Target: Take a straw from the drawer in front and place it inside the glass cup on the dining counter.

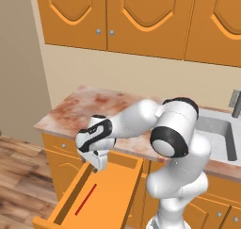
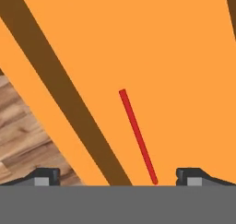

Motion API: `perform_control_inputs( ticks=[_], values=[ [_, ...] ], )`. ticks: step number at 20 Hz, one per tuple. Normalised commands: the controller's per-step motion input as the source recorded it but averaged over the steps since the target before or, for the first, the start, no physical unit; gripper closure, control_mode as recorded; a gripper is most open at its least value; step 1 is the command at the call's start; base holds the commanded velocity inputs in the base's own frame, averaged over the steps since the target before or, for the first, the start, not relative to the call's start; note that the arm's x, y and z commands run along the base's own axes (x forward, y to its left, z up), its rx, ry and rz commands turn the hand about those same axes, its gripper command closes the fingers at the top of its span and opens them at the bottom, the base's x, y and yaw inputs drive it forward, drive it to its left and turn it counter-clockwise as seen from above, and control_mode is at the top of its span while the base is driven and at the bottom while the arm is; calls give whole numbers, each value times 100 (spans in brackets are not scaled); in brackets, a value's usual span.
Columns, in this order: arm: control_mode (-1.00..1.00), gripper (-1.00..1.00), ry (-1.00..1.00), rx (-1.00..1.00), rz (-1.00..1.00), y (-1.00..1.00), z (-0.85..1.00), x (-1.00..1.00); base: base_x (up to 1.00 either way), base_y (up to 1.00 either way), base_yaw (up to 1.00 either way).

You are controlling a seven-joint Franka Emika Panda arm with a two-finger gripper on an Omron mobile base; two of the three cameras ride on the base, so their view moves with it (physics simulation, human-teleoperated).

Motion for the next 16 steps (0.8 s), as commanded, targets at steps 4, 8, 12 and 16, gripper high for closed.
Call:
perform_control_inputs(
  ticks=[4,8,12,16],
  values=[
    [-100,-100,-9,0,0,0,-51,-2,0,0,0],
    [-100,-100,-10,0,0,0,-42,0,0,0,0],
    [-100,-100,-3,0,0,-11,-29,0,0,0,0],
    [-100,-100,0,0,0,-15,-18,0,0,0,0]
  ],
)
